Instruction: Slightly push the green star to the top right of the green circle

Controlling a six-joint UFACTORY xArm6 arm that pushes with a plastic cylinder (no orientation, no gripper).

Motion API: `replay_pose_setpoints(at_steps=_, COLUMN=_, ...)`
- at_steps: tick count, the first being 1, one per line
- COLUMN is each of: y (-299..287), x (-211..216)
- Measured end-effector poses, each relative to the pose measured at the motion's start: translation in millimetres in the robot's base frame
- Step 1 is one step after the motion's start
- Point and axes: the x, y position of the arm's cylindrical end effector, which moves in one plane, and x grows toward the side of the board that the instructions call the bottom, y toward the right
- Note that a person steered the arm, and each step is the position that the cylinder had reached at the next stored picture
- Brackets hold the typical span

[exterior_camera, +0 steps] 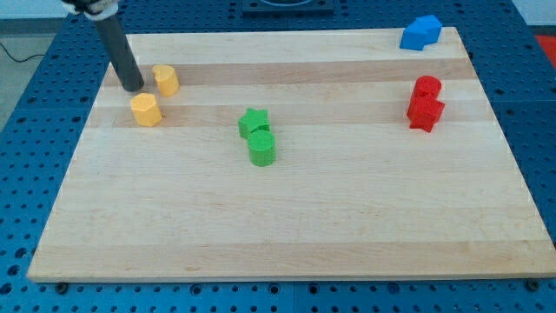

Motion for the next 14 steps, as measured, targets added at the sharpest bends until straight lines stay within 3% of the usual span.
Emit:
replay_pose_setpoints(at_steps=1, y=-1, x=-35)
replay_pose_setpoints(at_steps=2, y=48, x=-41)
replay_pose_setpoints(at_steps=3, y=69, x=-34)
replay_pose_setpoints(at_steps=6, y=61, x=15)
replay_pose_setpoints(at_steps=12, y=93, x=12)
replay_pose_setpoints(at_steps=13, y=171, x=11)
replay_pose_setpoints(at_steps=14, y=240, x=43)
